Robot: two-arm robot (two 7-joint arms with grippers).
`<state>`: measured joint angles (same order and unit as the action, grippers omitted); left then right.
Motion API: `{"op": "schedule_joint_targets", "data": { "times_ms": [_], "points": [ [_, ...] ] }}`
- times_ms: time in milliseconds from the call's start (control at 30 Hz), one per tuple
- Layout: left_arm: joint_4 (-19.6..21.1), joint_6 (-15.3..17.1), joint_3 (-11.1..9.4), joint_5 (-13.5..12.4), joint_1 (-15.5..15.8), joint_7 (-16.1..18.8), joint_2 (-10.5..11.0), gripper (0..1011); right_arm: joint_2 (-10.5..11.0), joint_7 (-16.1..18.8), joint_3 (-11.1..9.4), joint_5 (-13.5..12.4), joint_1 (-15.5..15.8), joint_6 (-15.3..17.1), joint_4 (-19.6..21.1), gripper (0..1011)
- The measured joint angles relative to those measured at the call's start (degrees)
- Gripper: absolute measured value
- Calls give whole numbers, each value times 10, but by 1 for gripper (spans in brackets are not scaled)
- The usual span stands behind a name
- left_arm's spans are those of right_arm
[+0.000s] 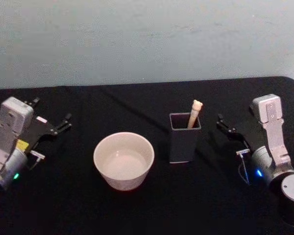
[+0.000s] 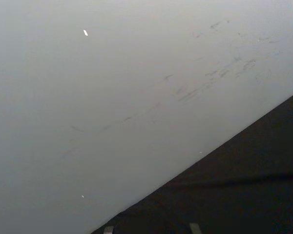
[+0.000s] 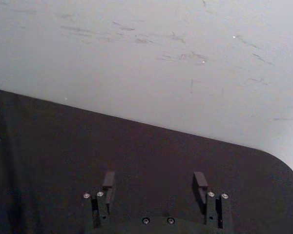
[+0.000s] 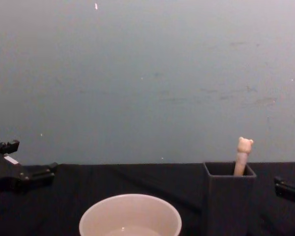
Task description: Pick up the stirring spoon with one hand, stir inside the cup, then place it back in its original position.
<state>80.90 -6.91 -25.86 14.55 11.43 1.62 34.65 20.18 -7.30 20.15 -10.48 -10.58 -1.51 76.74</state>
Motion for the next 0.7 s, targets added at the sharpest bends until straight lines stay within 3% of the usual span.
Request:
{"op": "schedule_joint_targets", "data": {
  "times_ms": [700],
  "points": [
    [0, 0, 0, 0, 0, 0, 0, 1001, 1, -2, 1, 0, 1, -1, 4, 1003]
  ]
}}
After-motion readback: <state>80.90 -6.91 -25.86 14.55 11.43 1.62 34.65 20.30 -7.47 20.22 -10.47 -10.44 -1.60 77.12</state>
